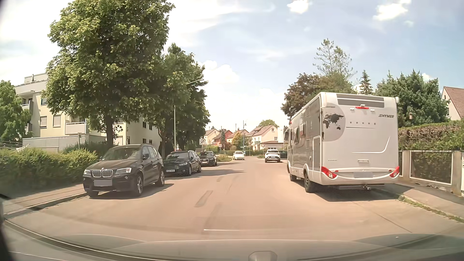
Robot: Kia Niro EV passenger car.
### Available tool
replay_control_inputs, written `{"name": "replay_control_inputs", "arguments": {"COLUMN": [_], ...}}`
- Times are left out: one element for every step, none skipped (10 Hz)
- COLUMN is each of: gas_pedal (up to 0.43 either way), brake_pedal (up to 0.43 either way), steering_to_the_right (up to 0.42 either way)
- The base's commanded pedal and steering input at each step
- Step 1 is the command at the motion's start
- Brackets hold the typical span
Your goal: Follow the waypoints while adhering to traffic rules and regulations
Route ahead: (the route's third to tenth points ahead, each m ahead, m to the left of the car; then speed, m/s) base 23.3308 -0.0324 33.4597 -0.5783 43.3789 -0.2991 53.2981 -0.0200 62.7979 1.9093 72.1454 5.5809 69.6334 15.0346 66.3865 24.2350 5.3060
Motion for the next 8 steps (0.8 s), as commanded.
{"name": "replay_control_inputs", "arguments": {"gas_pedal": [0.13,0.13,0.13,0.11,0.11,0.098,0.067,0.067], "brake_pedal": [0.0,0.0,0.0,0.0,0.0,0.0,0.0,0.0], "steering_to_the_right": [-0.009,-0.009,-0.007,-0.007,-0.007,-0.005,-0.004,-0.002]}}
